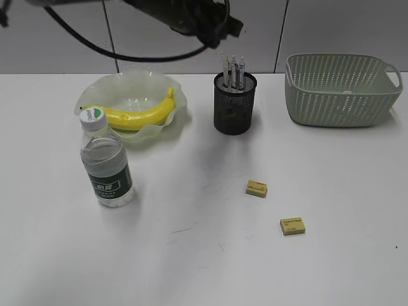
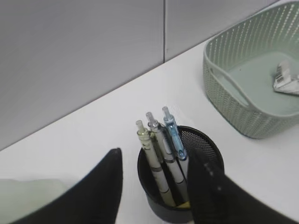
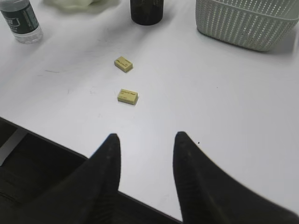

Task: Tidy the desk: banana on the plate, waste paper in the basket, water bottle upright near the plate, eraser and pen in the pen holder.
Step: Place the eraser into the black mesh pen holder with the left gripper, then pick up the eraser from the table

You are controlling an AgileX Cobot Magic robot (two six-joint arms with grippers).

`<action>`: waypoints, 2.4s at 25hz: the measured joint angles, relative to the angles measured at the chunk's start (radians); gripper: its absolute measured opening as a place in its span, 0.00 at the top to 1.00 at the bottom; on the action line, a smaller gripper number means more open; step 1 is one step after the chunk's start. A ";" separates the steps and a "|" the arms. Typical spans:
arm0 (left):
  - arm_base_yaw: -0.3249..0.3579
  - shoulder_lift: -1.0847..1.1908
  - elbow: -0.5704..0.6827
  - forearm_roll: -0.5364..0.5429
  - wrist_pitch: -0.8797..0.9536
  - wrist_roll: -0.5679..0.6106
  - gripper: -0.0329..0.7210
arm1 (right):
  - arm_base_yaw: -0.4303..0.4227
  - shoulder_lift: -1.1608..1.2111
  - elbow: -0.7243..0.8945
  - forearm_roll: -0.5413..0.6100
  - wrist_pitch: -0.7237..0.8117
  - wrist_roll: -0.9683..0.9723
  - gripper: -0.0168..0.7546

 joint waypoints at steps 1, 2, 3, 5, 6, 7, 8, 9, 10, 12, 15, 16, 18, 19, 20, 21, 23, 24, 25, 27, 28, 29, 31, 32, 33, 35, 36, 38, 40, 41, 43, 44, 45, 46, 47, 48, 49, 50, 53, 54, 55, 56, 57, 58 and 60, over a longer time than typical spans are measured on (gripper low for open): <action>0.000 -0.046 0.026 0.001 0.014 0.000 0.54 | 0.000 0.000 0.000 0.000 0.000 0.000 0.58; 0.000 -0.102 0.068 0.003 0.020 0.000 0.56 | 0.000 0.000 0.000 0.000 0.000 0.000 0.58; 0.000 -0.165 0.115 0.005 0.020 0.000 0.56 | 0.000 0.000 0.000 0.000 0.000 0.000 0.58; 0.000 -0.304 0.268 0.009 0.014 0.000 0.57 | 0.000 0.000 0.000 0.000 0.000 0.000 0.58; 0.000 -0.390 0.344 0.009 0.011 0.000 0.57 | 0.000 0.000 0.000 -0.001 0.000 0.000 0.58; 0.000 -0.466 0.439 0.009 0.011 0.000 0.57 | 0.000 0.000 0.000 -0.001 0.000 0.000 0.58; 0.000 -0.562 0.536 0.009 0.013 0.000 0.57 | 0.000 0.000 0.000 -0.001 0.000 0.000 0.58; 0.000 -0.660 0.630 0.009 0.026 0.000 0.57 | 0.000 0.000 0.000 -0.001 0.000 0.000 0.58; 0.000 -0.759 0.704 0.009 0.050 0.000 0.57 | 0.000 0.000 0.000 -0.001 0.000 0.000 0.58; 0.000 -0.932 0.857 0.008 0.120 0.000 0.55 | 0.000 0.000 0.000 -0.001 0.000 0.000 0.58; 0.000 -1.179 1.006 -0.018 0.254 0.000 0.45 | 0.000 0.000 0.000 -0.001 0.000 0.000 0.58; 0.000 -1.264 1.041 -0.025 0.302 -0.004 0.42 | 0.000 0.000 0.000 -0.001 0.000 0.000 0.58; 0.000 -1.417 1.077 -0.023 0.401 -0.032 0.38 | 0.000 0.000 0.000 -0.001 0.000 0.000 0.58; 0.000 -1.478 1.090 -0.010 0.457 -0.055 0.37 | 0.000 0.000 0.000 -0.001 0.000 0.000 0.58; 0.000 -1.535 1.100 0.004 0.514 -0.074 0.36 | 0.000 0.000 0.000 -0.001 0.000 0.000 0.58; 0.000 -1.590 1.107 0.018 0.568 -0.095 0.36 | 0.000 0.000 0.000 -0.001 0.000 0.000 0.58; 0.000 -1.684 1.124 0.044 0.650 -0.129 0.36 | 0.000 0.000 0.000 -0.001 0.000 0.000 0.58; 0.000 -1.732 1.132 0.050 0.680 -0.136 0.36 | 0.000 0.000 0.000 -0.001 -0.001 0.000 0.58; 0.000 -1.770 1.144 0.050 0.696 -0.142 0.36 | 0.000 0.000 0.000 -0.001 -0.001 0.000 0.58; 0.000 -1.852 1.174 0.048 0.712 -0.146 0.36 | 0.000 0.000 0.000 -0.001 -0.001 0.000 0.58; 0.000 -1.889 1.189 0.048 0.715 -0.146 0.37 | 0.000 0.000 0.000 -0.001 -0.001 0.000 0.58; 0.000 -1.920 1.210 0.047 0.715 -0.148 0.37 | 0.000 0.000 0.000 -0.001 -0.001 0.000 0.58; 0.000 -1.986 1.236 0.028 0.697 -0.142 0.38 | 0.000 0.000 0.000 -0.001 -0.001 0.000 0.58; 0.000 -2.010 1.243 0.021 0.688 -0.133 0.38 | 0.000 0.000 0.000 -0.001 -0.001 0.000 0.58; 0.000 -2.034 1.246 0.015 0.682 -0.129 0.39 | 0.000 0.000 0.000 -0.001 -0.001 0.000 0.58; 0.000 -2.072 1.249 0.012 0.677 -0.126 0.39 | 0.000 0.000 0.000 -0.001 -0.001 0.001 0.58; 0.000 -2.078 1.250 0.012 0.676 -0.125 0.39 | 0.000 0.000 -0.001 -0.001 -0.001 0.001 0.58; 0.000 -2.078 1.251 0.011 0.675 -0.123 0.39 | 0.000 0.005 -0.010 0.005 -0.020 0.001 0.58; 0.000 -2.078 1.251 0.009 0.672 -0.123 0.39 | 0.000 0.052 -0.025 0.005 -0.063 0.001 0.58; 0.000 -2.078 1.251 0.009 0.671 -0.122 0.39 | 0.000 0.091 -0.029 0.005 -0.098 0.001 0.58; 0.011 -2.078 1.251 0.009 0.670 -0.122 0.39 | 0.000 0.235 -0.035 0.005 -0.181 0.001 0.58; 0.030 -2.078 1.251 0.009 0.670 -0.122 0.39 | 0.000 0.330 -0.038 0.005 -0.237 0.001 0.58; 0.052 -2.078 1.251 0.009 0.670 -0.121 0.39 | 0.000 0.418 -0.048 0.005 -0.297 0.001 0.58; 0.085 -2.078 1.251 0.009 0.670 -0.121 0.39 | 0.000 0.535 -0.060 0.005 -0.341 0.001 0.58; 0.126 -2.079 1.251 0.009 0.670 -0.120 0.39 | 0.000 0.660 -0.084 0.005 -0.383 0.001 0.58; 0.171 -2.079 1.251 0.009 0.670 -0.120 0.39 | 0.000 0.766 -0.115 0.005 -0.411 0.001 0.58; 0.211 -2.079 1.251 0.009 0.670 -0.120 0.40 | 0.000 0.904 -0.145 0.005 -0.428 -0.003 0.58; 0.261 -2.079 1.251 0.009 0.669 -0.120 0.40 | 0.000 1.021 -0.182 0.005 -0.447 -0.017 0.58; 0.393 -2.079 1.251 0.010 0.670 -0.120 0.40 | 0.000 1.305 -0.293 0.027 -0.498 -0.119 0.55; 0.433 -2.079 1.251 0.010 0.670 -0.120 0.41 | 0.000 1.390 -0.331 0.045 -0.504 -0.160 0.52; 0.465 -2.079 1.251 0.010 0.670 -0.120 0.41 | 0.000 1.452 -0.365 0.056 -0.503 -0.186 0.48; 0.487 -2.079 1.251 0.010 0.670 -0.120 0.41 | 0.000 1.519 -0.393 0.065 -0.493 -0.200 0.45; 0.506 -2.079 1.251 0.010 0.670 -0.120 0.41 | 0.002 1.579 -0.411 0.073 -0.475 -0.211 0.42; 0.521 -2.079 1.251 0.010 0.670 -0.120 0.41 | 0.002 1.629 -0.426 0.084 -0.453 -0.212 0.40; 0.537 -2.079 1.251 0.010 0.670 -0.120 0.41 | 0.002 1.703 -0.432 0.106 -0.428 -0.201 0.38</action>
